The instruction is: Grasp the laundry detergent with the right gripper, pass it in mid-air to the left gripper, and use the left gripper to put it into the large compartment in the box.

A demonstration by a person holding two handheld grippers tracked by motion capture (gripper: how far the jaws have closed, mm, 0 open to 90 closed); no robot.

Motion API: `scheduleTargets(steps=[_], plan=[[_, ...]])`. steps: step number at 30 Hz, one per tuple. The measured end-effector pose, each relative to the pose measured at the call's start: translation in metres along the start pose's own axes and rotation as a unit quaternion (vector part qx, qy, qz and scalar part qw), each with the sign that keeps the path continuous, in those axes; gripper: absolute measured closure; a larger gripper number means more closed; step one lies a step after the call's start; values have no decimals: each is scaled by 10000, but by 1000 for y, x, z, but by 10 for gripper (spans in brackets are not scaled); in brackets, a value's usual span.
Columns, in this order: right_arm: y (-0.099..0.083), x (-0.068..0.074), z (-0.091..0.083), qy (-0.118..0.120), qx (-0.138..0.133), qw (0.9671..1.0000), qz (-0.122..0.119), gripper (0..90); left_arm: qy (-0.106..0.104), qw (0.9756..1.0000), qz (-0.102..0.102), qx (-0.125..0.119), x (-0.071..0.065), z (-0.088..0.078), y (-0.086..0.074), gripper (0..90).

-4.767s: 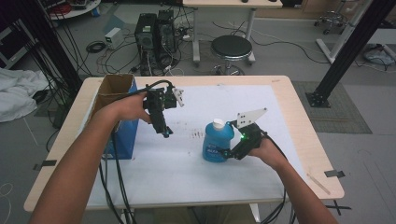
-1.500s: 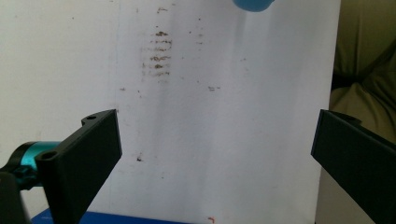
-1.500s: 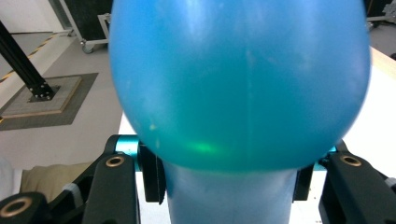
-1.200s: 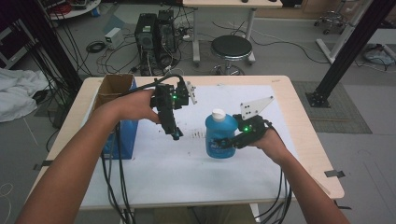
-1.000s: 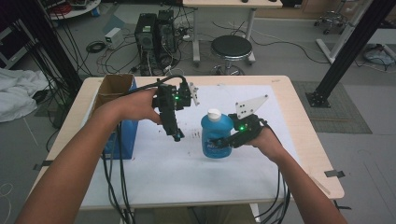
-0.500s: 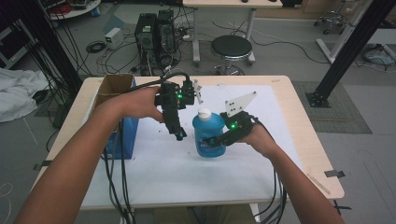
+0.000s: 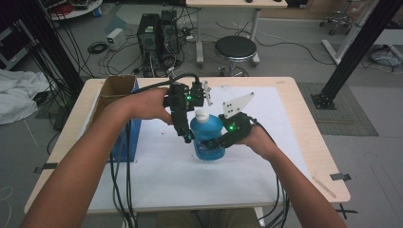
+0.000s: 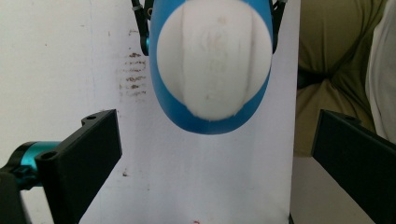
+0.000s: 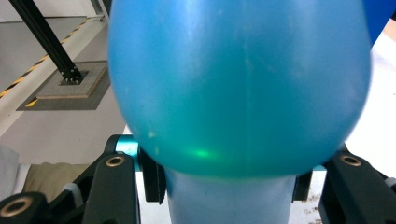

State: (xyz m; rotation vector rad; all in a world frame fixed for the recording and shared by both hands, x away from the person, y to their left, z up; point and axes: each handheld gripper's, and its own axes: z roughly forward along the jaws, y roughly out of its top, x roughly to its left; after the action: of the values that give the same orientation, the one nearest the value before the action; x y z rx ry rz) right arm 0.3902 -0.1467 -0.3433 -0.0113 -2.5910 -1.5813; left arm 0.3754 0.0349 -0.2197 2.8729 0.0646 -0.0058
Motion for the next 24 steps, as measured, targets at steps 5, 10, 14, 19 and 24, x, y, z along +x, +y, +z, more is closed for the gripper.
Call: scheduleTargets(steps=[5, 10, 14, 19, 24], plan=[[3, 0, 5, 26, 8, 10000, -17, 442, -20, 10000, 25, -14, 0, 1, 4, 17], [9, 1, 9, 80, 29, 10000, -38, 442, -29, 10000, 40, -19, -1, 4, 8, 17], [10, 2, 11, 105, 37, 9999, -51, 442, -31, 10000, 57, 13, 0, 5, 10, 17], [10, 2, 12, 73, 32, 10000, -50, 442, -26, 10000, 85, 34, 1, 8, 13, 17], [12, 2, 11, 76, -21, 10000, -26, 442, 5, 9999, 97, 93, 2, 12, 16, 17]])
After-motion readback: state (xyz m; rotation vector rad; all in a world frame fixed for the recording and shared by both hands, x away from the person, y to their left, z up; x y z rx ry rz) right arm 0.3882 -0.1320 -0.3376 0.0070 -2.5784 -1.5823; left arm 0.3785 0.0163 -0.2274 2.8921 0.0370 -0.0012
